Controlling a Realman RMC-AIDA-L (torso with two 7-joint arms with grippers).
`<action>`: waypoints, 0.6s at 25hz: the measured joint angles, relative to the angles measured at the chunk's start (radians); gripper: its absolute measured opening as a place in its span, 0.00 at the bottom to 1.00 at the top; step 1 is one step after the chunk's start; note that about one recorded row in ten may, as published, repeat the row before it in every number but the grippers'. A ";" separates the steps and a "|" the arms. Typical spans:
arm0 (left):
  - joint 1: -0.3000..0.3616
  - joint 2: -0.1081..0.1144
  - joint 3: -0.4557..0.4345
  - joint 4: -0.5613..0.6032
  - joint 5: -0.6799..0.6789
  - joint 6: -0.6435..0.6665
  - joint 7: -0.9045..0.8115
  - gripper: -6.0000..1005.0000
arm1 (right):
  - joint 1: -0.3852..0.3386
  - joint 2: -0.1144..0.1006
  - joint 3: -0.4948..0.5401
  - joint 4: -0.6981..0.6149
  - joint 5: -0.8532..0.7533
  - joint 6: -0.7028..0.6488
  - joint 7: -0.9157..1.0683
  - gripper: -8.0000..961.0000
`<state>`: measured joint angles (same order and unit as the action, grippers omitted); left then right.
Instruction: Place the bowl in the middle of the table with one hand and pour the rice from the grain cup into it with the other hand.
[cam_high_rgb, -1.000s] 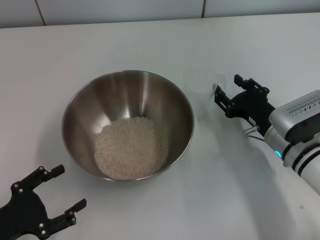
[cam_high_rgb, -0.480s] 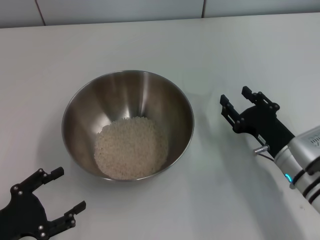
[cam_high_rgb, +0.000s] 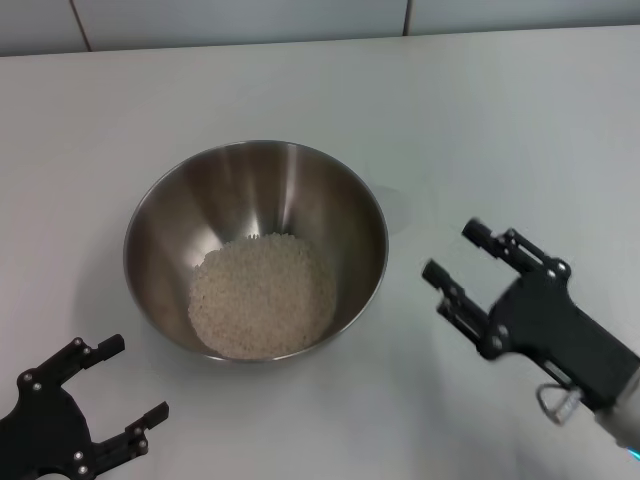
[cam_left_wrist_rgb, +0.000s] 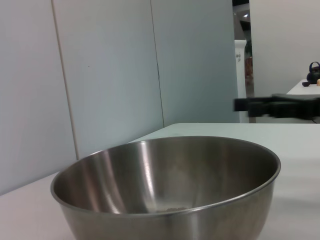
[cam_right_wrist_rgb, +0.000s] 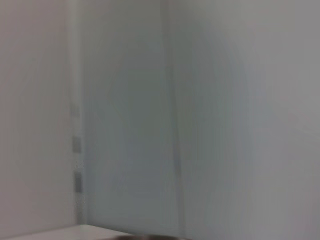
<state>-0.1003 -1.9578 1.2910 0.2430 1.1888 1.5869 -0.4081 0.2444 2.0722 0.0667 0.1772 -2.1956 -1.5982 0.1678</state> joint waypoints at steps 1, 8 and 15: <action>0.000 0.000 0.001 0.000 0.000 0.001 0.000 0.83 | -0.001 0.000 -0.017 -0.044 -0.025 -0.042 0.032 0.63; 0.002 0.001 0.007 0.002 0.000 0.009 0.000 0.83 | 0.005 0.002 -0.086 -0.350 -0.129 -0.209 0.310 0.63; 0.002 0.002 0.008 0.002 0.002 0.020 0.000 0.83 | 0.027 0.009 -0.136 -0.373 -0.132 -0.165 0.337 0.63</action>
<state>-0.0981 -1.9558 1.2986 0.2455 1.1912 1.6064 -0.4080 0.2716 2.0807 -0.0688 -0.1958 -2.3274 -1.7634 0.5047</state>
